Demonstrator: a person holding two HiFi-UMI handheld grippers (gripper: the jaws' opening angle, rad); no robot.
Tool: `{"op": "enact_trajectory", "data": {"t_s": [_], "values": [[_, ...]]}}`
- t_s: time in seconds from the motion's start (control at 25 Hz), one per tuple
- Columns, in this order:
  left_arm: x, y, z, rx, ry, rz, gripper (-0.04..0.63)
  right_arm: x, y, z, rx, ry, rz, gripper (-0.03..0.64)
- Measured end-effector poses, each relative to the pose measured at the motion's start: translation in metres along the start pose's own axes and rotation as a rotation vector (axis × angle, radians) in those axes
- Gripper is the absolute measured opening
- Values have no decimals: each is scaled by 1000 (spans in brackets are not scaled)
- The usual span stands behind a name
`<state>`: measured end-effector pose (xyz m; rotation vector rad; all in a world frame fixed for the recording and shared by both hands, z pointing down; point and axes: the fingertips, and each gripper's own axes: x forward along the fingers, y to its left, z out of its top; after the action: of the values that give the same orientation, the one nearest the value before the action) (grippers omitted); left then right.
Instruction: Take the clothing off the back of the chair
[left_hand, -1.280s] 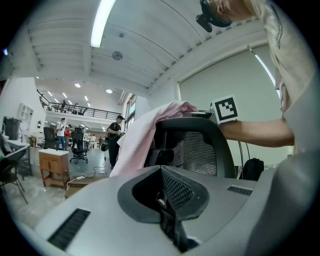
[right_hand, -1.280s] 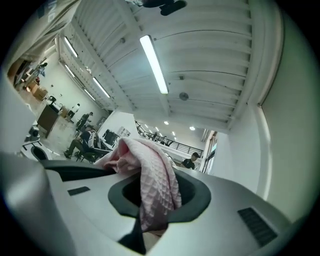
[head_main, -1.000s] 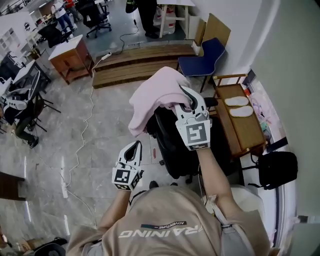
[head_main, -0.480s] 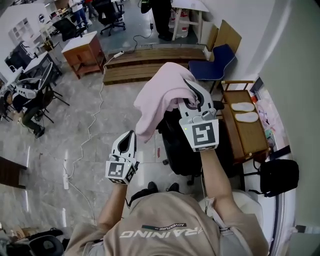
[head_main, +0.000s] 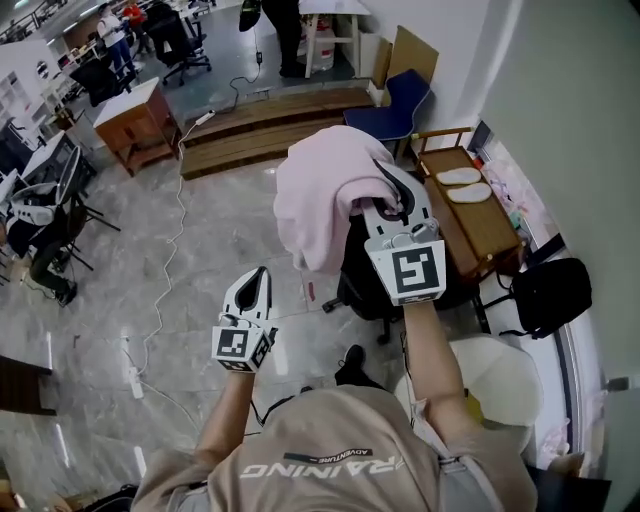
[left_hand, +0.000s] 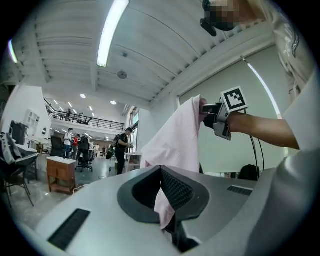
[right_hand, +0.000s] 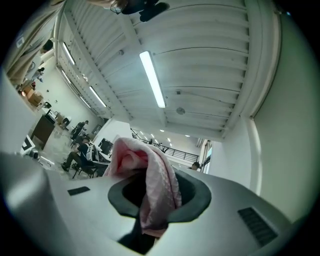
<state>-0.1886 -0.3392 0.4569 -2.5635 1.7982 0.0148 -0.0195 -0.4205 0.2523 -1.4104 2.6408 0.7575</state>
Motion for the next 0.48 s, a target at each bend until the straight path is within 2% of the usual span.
{"op": "enact_trajectory", "data": {"t_s": [0.16, 0.28, 0.48], "values": [[-49, -4, -2, 14, 11, -65, 12, -43, 23, 19, 23, 36, -64, 98], [-74, -7, -5, -3, 27, -85, 12, -73, 38, 30, 22, 77, -88, 98], [-100, -35, 2, -2, 32, -132, 12, -122, 51, 40, 22, 120, -116, 98]]}}
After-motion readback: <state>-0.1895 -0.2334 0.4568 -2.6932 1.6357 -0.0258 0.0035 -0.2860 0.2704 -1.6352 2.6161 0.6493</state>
